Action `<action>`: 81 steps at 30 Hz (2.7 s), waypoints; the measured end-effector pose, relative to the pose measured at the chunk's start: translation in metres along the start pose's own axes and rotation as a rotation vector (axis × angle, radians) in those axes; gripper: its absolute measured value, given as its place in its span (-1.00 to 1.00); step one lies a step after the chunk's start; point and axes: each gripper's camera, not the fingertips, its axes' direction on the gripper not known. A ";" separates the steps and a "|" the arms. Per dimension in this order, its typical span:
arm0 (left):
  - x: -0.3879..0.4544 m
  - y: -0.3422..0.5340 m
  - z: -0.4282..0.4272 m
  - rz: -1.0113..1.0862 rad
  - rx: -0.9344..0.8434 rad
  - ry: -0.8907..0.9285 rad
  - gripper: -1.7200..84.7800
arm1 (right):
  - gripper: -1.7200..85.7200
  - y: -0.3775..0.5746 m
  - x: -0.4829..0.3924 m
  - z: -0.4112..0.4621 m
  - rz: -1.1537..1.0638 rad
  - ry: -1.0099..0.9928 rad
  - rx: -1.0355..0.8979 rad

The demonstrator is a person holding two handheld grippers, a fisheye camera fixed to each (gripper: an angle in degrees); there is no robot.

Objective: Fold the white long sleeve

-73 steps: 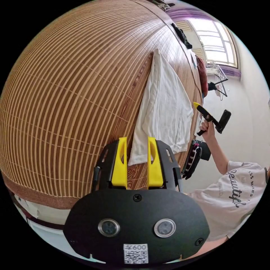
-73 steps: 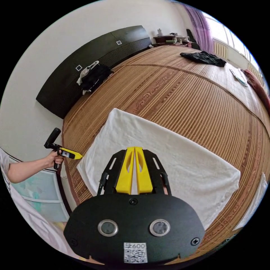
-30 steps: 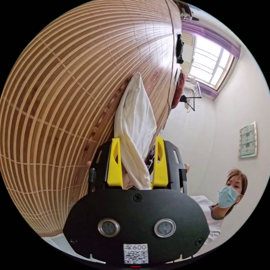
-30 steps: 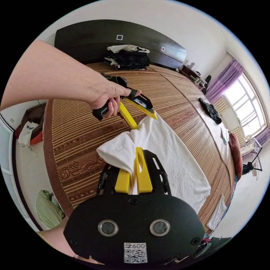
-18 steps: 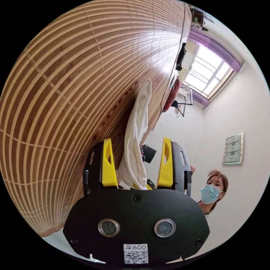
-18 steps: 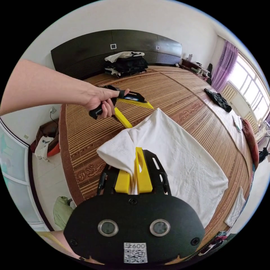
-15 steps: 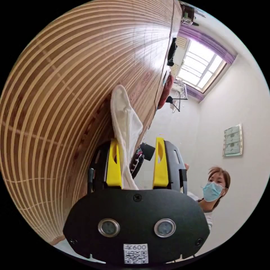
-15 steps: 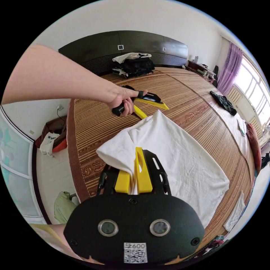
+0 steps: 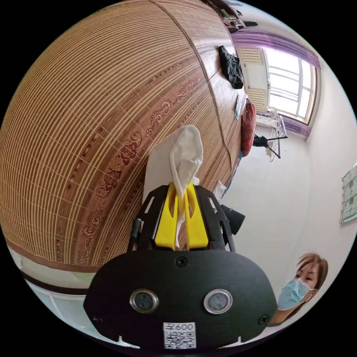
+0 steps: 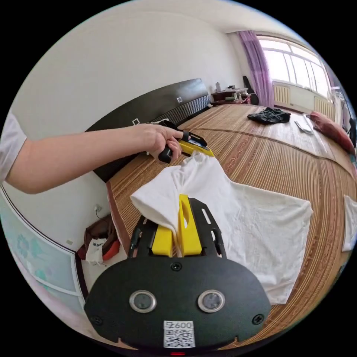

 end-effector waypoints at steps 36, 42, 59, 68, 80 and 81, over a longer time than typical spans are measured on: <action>0.188 0.136 0.428 0.903 0.227 -0.805 -0.92 | -0.98 0.051 0.325 -0.172 0.536 0.473 -0.096; 0.103 0.103 0.503 1.153 -0.247 -1.126 -0.95 | -0.98 0.018 0.358 -0.114 0.460 0.518 -0.374; -0.169 0.193 0.311 0.524 -0.113 -0.593 -0.92 | -0.98 -0.089 0.375 -0.085 0.006 0.541 -0.435; -0.257 0.153 0.289 0.403 -0.191 -0.367 -0.77 | -0.98 -0.007 0.348 -0.129 0.279 0.202 -0.470; -0.309 0.128 0.321 0.462 -0.235 -0.406 -0.83 | -0.80 0.033 0.370 -0.133 0.601 0.200 -0.455; -0.311 0.129 0.326 0.477 -0.236 -0.452 -0.86 | -0.89 0.032 0.365 -0.127 0.555 0.236 -0.481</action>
